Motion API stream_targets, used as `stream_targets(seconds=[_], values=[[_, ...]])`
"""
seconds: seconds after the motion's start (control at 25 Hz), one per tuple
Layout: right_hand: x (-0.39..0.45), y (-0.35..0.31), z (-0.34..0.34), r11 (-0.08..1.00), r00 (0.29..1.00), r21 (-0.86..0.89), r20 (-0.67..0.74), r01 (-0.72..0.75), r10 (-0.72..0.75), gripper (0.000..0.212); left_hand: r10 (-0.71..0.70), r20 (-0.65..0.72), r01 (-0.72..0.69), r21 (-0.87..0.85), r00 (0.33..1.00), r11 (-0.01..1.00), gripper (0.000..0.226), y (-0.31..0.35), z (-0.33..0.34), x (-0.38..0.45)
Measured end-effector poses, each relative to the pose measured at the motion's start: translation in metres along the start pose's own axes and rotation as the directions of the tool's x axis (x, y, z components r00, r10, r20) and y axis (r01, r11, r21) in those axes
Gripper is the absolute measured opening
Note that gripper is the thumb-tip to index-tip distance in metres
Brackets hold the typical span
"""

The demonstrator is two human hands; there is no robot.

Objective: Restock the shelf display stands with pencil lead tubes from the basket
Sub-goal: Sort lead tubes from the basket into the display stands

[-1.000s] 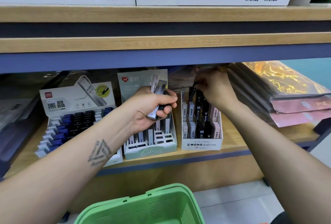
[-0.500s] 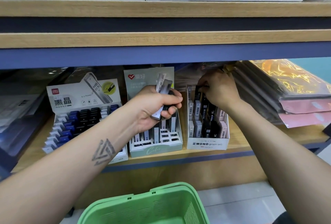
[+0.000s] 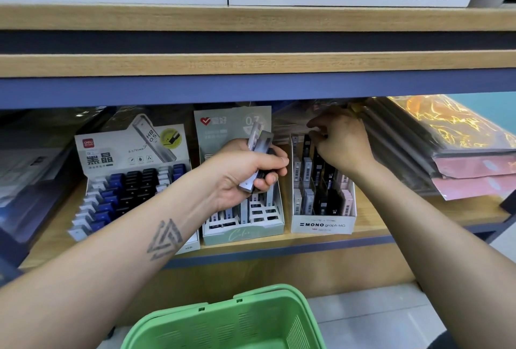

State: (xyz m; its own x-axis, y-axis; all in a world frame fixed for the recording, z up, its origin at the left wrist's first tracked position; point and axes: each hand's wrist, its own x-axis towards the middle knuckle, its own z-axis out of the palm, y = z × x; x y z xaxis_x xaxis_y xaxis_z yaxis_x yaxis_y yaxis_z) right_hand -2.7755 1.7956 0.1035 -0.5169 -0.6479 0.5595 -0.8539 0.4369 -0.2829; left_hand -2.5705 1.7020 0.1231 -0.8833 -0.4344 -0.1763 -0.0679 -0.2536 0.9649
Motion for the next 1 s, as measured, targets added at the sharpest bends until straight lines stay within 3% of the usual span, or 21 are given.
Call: stream_targets(seconds=[0.08, 0.16, 0.2, 0.32, 0.68, 0.84, 1.0], values=[[-0.006, -0.014, -0.008, 0.916, 0.994, 0.388, 0.083, -0.104, 0.078, 0.013, -0.046, 0.037, 0.046, 0.009, 0.998, 0.999, 0.01, -0.002, 0.001, -0.002], [-0.017, -0.035, -0.015, 0.579, 0.946, 0.765, 0.322, -0.281, 0.035, 0.013, -0.083, 0.07, 0.082, 0.023, 0.994, 0.996, 0.009, -0.003, 0.0, -0.004], [-0.021, -0.042, -0.016, 0.459, 0.918, 0.821, 0.396, -0.339, -0.03, 0.016, -0.095, 0.08, 0.093, 0.032, 0.992, 0.995, 0.008, -0.004, 0.0, -0.005], [-0.028, -0.054, -0.019, 0.399, 0.881, 0.835, 0.457, -0.379, -0.119, 0.017, -0.108, 0.106, 0.101, 0.067, 0.989, 0.993, 0.004, -0.003, 0.0, -0.009], [-0.024, -0.042, -0.028, 0.115, 0.88, 0.873, 0.475, -0.475, 0.027, 0.01, -0.141, 0.081, 0.141, 0.007, 0.987, 0.99, 0.03, 0.007, -0.024, -0.021], [-0.028, -0.047, -0.023, 0.113, 0.875, 0.873, 0.482, -0.475, -0.04, 0.026, -0.119, 0.039, 0.122, -0.094, 0.992, 0.988, 0.04, 0.013, -0.041, -0.028], [-0.032, -0.058, -0.02, 0.131, 0.862, 0.866, 0.496, -0.482, -0.104, 0.029, -0.045, -0.095, 0.033, -0.122, 0.994, 0.992, 0.027, 0.016, -0.052, -0.036]])
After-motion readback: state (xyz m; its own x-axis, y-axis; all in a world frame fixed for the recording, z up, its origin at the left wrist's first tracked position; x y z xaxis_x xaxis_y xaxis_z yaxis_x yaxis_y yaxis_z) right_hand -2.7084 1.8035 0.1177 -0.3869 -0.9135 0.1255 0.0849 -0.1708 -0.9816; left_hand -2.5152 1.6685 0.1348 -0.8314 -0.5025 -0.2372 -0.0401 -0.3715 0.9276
